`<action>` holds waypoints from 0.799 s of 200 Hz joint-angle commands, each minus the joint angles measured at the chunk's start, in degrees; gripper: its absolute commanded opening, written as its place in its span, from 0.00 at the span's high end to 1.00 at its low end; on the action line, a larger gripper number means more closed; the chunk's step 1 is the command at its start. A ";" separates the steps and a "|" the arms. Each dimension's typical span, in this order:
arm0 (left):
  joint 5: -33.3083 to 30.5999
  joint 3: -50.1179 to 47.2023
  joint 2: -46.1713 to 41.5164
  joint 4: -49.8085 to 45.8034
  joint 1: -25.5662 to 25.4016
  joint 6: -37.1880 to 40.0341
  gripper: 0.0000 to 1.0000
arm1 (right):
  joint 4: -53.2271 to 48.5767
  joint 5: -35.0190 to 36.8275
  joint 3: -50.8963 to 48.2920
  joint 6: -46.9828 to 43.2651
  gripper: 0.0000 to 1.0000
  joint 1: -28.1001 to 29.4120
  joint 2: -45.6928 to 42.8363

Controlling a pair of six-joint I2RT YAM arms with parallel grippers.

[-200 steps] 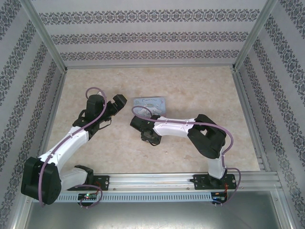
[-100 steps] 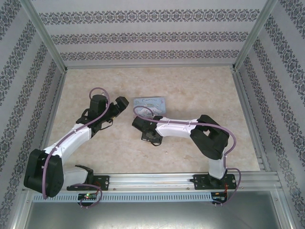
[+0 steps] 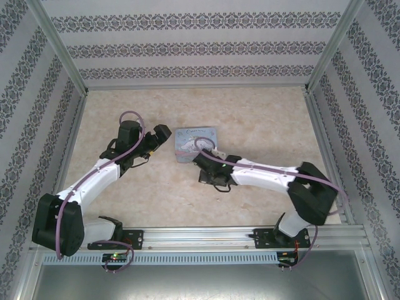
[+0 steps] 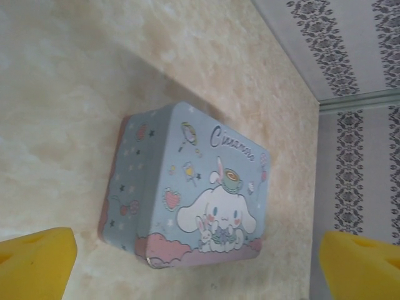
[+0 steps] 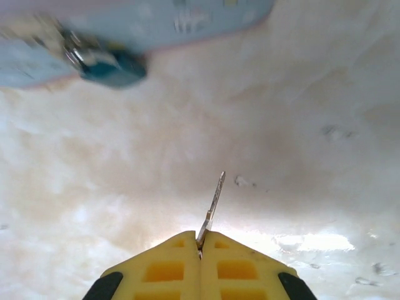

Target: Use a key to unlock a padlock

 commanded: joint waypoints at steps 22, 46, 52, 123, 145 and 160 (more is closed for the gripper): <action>4.82 2.37 2.55 1.60 -1.80 -2.17 0.00 | 5.07 -2.25 -5.83 -4.47 1.00 -6.18 -9.41; 6.24 3.30 5.36 5.73 -4.33 -8.57 0.00 | 10.76 -4.32 -8.37 -1.74 1.00 -10.20 -13.05; 6.46 3.75 6.12 7.04 -5.01 -10.30 0.00 | 12.36 -4.89 -8.66 -0.82 1.00 -11.23 -13.62; 5.00 5.21 11.89 22.30 -9.85 -35.05 0.09 | 25.94 1.64 -6.09 6.55 1.00 -13.84 -13.98; 3.57 4.33 12.49 26.17 -10.48 -41.64 0.13 | 30.86 6.32 -5.93 10.12 1.00 -13.26 -13.03; 2.62 3.50 12.99 29.17 -10.88 -45.69 0.16 | 32.71 8.87 -5.15 12.01 1.00 -12.56 -12.00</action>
